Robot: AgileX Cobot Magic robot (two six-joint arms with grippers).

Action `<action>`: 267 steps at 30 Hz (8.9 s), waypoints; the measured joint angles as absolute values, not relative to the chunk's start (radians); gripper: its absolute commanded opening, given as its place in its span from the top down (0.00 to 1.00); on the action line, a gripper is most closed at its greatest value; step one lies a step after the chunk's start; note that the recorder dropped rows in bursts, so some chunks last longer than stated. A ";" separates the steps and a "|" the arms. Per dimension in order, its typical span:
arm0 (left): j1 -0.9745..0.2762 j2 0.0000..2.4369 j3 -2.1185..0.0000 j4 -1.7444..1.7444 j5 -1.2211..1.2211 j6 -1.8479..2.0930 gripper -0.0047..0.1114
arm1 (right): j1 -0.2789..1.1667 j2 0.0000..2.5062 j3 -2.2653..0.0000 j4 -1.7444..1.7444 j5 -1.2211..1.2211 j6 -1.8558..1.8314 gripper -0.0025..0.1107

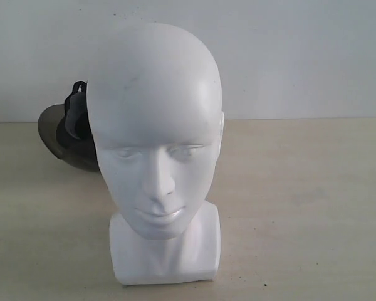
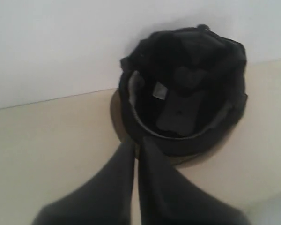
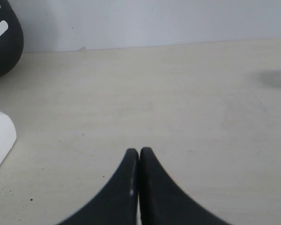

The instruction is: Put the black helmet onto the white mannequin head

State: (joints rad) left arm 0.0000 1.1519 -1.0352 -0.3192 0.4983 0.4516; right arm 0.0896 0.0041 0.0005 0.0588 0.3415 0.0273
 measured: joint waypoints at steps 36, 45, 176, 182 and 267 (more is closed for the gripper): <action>-0.089 1.764 -1.207 -0.800 0.658 1.302 0.41 | 0.090 0.004 0.001 0.059 0.342 0.027 0.98; -0.089 1.850 -1.207 -0.781 0.611 1.306 0.54 | 0.090 0.004 0.001 0.059 0.342 0.027 0.98; -0.275 1.104 -0.843 -0.647 0.851 0.389 0.70 | 0.090 0.004 0.001 0.059 0.342 0.027 0.98; -0.277 1.104 -0.843 -0.647 0.874 0.384 0.43 | 0.090 0.004 0.001 0.059 0.342 0.027 0.98; -0.337 1.447 -0.855 -0.375 1.028 0.172 0.92 | 0.090 0.004 0.001 0.059 0.342 0.027 0.98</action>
